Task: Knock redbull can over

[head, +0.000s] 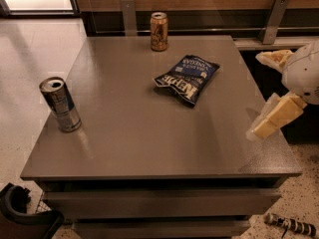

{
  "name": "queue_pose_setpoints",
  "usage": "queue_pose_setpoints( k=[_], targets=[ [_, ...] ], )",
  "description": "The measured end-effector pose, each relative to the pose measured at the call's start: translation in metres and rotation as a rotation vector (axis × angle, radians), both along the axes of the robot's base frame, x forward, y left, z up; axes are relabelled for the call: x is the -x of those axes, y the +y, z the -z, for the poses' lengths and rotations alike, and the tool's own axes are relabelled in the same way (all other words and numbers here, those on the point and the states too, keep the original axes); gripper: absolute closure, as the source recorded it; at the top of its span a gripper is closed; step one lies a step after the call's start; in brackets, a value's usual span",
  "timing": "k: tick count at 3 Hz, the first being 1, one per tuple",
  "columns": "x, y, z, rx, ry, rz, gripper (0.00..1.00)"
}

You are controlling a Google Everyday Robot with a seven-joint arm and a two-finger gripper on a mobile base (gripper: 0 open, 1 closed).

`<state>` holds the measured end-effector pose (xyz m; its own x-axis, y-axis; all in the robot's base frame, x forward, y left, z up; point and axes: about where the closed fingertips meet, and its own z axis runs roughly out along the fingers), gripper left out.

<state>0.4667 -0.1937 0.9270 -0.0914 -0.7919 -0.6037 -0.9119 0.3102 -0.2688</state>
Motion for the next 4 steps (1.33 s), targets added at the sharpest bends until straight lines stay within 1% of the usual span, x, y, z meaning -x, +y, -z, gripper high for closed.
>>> queue_pose_setpoints(
  k=[1, 2, 3, 4],
  targets=[
    [-0.027, 0.038, 0.0, -0.24, -0.128, -0.091, 0.0],
    [-0.033, 0.084, -0.023, -0.486, -0.172, -0.175, 0.0],
    [-0.024, 0.127, -0.047, -0.66, -0.118, -0.217, 0.0],
    [-0.024, 0.131, -0.046, -0.661, -0.111, -0.219, 0.0]
  ],
)
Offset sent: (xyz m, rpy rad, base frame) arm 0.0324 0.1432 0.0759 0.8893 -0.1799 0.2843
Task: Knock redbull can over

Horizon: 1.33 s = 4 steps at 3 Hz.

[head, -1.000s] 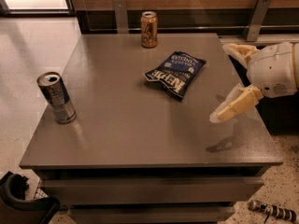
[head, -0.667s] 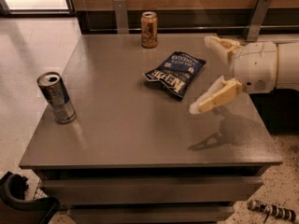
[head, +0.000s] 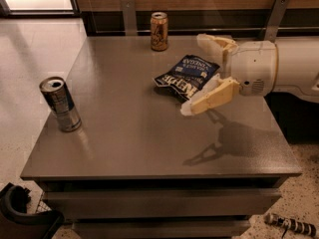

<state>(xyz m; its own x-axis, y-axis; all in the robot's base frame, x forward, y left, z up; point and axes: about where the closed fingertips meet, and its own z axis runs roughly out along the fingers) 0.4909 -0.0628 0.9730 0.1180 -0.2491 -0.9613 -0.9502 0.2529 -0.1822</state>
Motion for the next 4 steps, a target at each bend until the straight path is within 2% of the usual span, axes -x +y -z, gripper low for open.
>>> queue_pose_setpoints(
  k=[1, 2, 3, 4],
  targets=[
    [-0.001, 0.03, 0.008, 0.026, 0.012, -0.017, 0.0],
    [0.002, 0.101, 0.017, 0.036, 0.009, -0.055, 0.0],
    [0.002, 0.155, 0.024, 0.038, 0.009, -0.101, 0.0],
    [0.007, 0.206, 0.039, 0.01, 0.053, -0.171, 0.0]
  ],
)
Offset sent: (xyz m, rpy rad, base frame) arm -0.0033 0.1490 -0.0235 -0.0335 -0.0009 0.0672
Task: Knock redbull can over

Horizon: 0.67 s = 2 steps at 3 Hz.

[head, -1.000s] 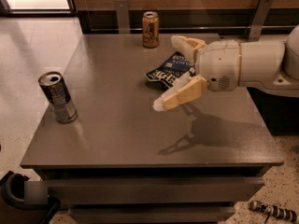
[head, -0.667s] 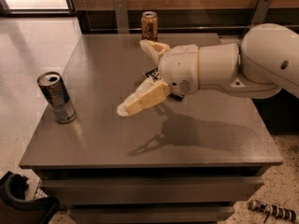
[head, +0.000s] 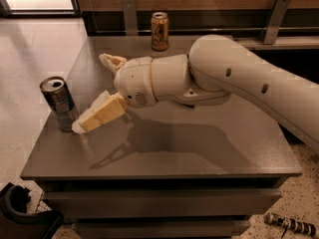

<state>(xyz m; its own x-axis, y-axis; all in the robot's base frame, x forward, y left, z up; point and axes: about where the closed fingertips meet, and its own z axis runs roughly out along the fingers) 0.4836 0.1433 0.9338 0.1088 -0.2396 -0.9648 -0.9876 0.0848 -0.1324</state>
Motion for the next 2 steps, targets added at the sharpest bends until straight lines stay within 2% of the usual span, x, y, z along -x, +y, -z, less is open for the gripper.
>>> queue_pose_setpoints(
  k=[1, 2],
  targets=[
    [0.004, 0.032, 0.015, -0.028, 0.044, -0.04, 0.0],
    [0.004, 0.06, 0.026, -0.074, 0.064, -0.073, 0.0]
  ],
)
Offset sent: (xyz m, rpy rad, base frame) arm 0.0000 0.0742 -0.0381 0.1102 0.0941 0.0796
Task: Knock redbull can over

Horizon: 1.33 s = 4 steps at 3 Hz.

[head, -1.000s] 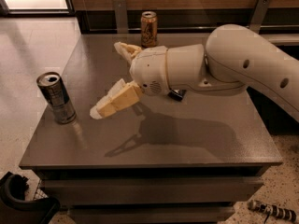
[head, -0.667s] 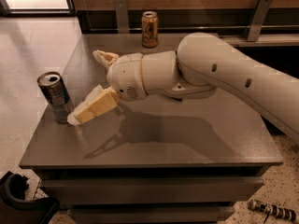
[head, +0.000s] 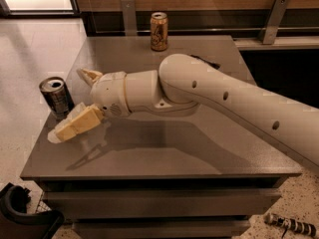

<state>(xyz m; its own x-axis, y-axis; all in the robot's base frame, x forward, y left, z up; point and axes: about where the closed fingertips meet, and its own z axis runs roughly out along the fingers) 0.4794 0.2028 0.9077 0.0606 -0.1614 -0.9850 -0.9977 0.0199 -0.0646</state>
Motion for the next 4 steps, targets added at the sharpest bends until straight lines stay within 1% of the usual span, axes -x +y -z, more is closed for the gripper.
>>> queue_pose_setpoints(
  k=[1, 2, 3, 4],
  targets=[
    [-0.0002, 0.0167, 0.0013, -0.029, -0.015, -0.03, 0.0],
    [0.0012, 0.0185, 0.0011, -0.029, -0.016, -0.034, 0.16],
    [0.0025, 0.0201, 0.0006, -0.029, -0.017, -0.038, 0.37],
    [0.004, 0.0218, 0.0001, -0.029, -0.018, -0.042, 0.61]
  ],
)
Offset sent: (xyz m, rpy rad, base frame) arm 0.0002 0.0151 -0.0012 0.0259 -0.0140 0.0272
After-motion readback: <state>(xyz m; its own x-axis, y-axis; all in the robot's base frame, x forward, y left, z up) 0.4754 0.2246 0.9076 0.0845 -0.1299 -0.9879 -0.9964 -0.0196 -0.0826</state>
